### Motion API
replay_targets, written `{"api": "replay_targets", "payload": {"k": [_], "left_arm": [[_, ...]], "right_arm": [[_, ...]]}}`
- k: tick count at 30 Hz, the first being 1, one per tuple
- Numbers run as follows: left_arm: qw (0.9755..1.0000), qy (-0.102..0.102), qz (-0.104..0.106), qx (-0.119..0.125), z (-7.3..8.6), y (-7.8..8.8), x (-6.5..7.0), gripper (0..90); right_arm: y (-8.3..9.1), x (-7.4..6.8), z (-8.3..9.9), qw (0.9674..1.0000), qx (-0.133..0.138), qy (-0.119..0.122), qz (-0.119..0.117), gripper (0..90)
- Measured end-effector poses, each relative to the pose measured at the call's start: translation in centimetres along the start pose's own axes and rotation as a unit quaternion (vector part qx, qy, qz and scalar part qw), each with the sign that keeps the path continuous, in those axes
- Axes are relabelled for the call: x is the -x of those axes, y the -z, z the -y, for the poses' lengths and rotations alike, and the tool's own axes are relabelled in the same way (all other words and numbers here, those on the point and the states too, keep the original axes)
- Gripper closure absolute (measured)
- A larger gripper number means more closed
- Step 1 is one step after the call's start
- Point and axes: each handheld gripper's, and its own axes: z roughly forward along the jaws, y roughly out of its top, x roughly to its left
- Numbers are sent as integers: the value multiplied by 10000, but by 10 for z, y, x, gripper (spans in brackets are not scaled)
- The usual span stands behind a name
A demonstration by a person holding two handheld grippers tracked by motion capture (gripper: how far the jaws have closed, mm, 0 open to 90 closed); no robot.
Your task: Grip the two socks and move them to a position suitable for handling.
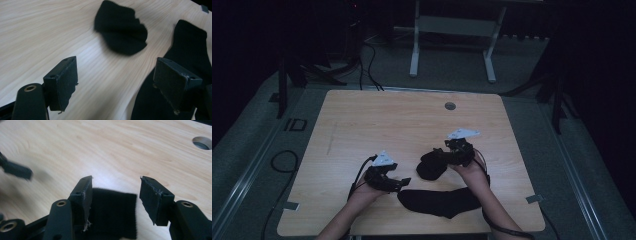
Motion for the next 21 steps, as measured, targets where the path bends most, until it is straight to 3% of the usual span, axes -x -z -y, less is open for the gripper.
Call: {"api": "replay_targets", "payload": {"k": [4,7,9,12,14,17,21], "left_arm": [[9994,-119,32,-313,-15,-24,3,208],[9989,26,87,-458,-23,-39,0,235],[9985,12,69,-543,-26,-47,-1,305],[9973,25,82,-736,-31,-58,-3,333],[9961,23,72,-880,-32,-63,-5,401],[9961,46,48,-883,-34,-66,-5,478],[9953,-189,-178,-930,-35,-67,-2,651]], "right_arm": [[-6,15,-5,9999,-112,-125,17,425],[-24,20,4,9989,-401,-239,-49,425],[-36,22,11,9978,-579,-315,-101,425],[-46,24,19,9963,-744,-396,-152,425],[-58,23,27,9948,-947,-351,-111,427],[-63,23,33,9946,-997,-294,-79,462],[-62,20,34,9953,-934,-250,-49,593]]}}
